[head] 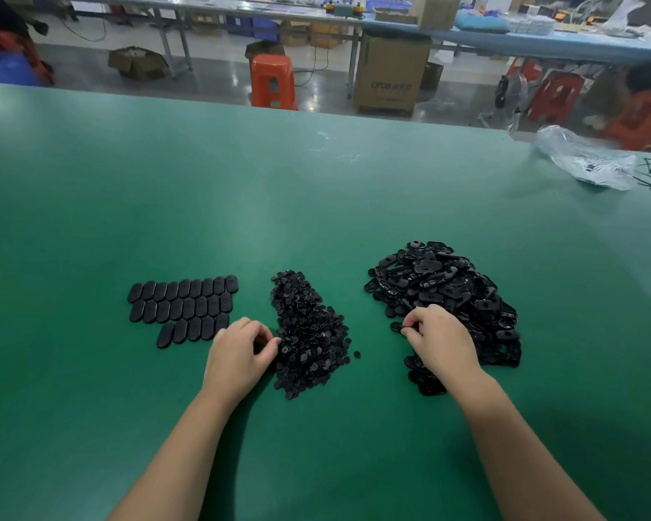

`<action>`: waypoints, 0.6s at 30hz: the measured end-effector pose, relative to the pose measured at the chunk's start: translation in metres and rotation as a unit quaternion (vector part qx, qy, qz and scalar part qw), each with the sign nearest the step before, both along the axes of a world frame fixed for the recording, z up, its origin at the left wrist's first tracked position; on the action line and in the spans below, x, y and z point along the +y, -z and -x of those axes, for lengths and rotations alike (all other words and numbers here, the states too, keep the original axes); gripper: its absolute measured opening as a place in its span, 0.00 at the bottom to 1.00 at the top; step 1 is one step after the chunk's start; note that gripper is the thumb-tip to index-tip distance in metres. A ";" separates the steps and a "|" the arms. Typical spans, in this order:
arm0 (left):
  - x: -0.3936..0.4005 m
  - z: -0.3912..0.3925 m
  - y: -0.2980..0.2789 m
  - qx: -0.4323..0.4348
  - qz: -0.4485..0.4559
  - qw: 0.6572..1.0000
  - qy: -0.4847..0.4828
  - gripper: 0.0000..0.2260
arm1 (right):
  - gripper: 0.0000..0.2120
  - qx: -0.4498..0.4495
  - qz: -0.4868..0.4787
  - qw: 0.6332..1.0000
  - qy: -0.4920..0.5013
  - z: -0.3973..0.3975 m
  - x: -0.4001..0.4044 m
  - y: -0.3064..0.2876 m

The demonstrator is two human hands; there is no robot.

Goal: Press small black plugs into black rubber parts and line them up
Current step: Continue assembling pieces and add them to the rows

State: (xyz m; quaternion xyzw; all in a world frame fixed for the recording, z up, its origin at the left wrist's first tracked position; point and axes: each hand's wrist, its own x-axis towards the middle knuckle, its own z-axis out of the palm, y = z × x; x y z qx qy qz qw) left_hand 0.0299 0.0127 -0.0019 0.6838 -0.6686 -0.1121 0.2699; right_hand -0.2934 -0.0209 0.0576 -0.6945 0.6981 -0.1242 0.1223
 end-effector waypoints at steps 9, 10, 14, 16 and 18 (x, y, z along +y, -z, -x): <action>0.000 0.000 -0.001 -0.008 -0.010 1.000 0.001 0.10 | 0.09 -0.339 -0.011 0.941 -0.006 -0.038 0.014 -0.003; 0.000 0.000 -0.001 -0.006 -0.011 1.000 0.001 0.10 | 0.08 -0.369 -0.009 0.929 0.006 -0.042 0.015 0.001; 0.000 0.001 -0.004 0.004 -0.015 1.000 -0.003 0.10 | 0.05 -0.435 0.010 0.899 0.060 -0.057 0.020 0.021; 0.002 0.002 -0.006 0.018 -0.017 1.000 -0.009 0.10 | 0.06 -0.450 0.016 0.890 0.077 -0.062 0.022 0.029; 0.003 0.002 -0.008 0.045 -0.015 0.999 -0.017 0.11 | 0.10 -0.462 0.019 0.883 0.079 -0.068 0.025 0.036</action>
